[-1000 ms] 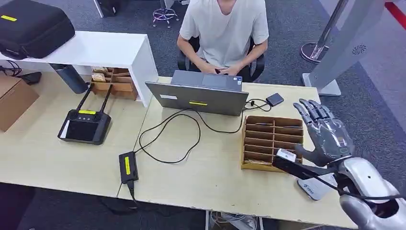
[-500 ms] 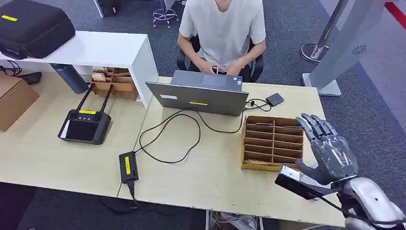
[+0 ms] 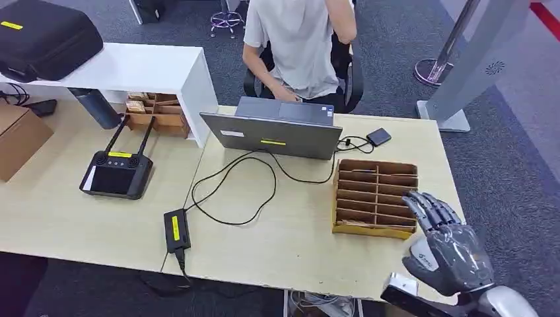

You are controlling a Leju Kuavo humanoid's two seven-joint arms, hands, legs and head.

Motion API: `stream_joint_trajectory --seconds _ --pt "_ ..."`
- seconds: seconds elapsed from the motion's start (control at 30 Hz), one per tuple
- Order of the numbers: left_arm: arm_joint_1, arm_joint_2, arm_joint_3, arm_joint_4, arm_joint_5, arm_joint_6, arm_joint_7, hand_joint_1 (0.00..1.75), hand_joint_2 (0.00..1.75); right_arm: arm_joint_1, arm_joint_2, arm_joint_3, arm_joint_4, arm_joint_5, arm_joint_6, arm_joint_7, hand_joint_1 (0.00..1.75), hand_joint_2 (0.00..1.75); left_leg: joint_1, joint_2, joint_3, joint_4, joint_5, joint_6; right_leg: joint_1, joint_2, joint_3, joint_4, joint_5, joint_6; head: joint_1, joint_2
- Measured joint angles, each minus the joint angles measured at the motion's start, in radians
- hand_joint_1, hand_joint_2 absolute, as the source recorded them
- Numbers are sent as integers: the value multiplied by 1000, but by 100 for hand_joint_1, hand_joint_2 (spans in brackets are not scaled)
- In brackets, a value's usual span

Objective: Pass the card to the sensor for recognition and then transmit it.

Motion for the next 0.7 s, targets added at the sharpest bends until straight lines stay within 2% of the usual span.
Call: stream_joint_trajectory --seconds 0.17,0.47,0.57,0.63,0.7 --pt "2 0 3 0 6 2 1 0 175 36 58 15 30 21 -89 -3 0 175 0 0 0 0 0 0 0 0 0 0 0 0 0 0" --pt "2 0 4 0 5 3 0 0 175 41 69 17 37 22 -98 0 0 175 0 0 0 0 0 0 0 0 0 0 0 0 0 0" --pt "2 0 4 0 4 6 0 0 175 48 96 24 62 22 -113 8 0 175 0 0 0 0 0 0 0 0 0 0 0 0 0 0" --pt "2 -2 4 0 -2 11 -1 0 175 52 140 31 119 27 -159 26 0 175 0 0 0 0 0 0 0 0 0 0 0 0 0 0" --pt "2 -2 4 0 -3 13 -1 0 175 51 153 32 137 27 -169 27 0 175 0 0 0 0 0 0 0 0 0 0 0 0 0 0"
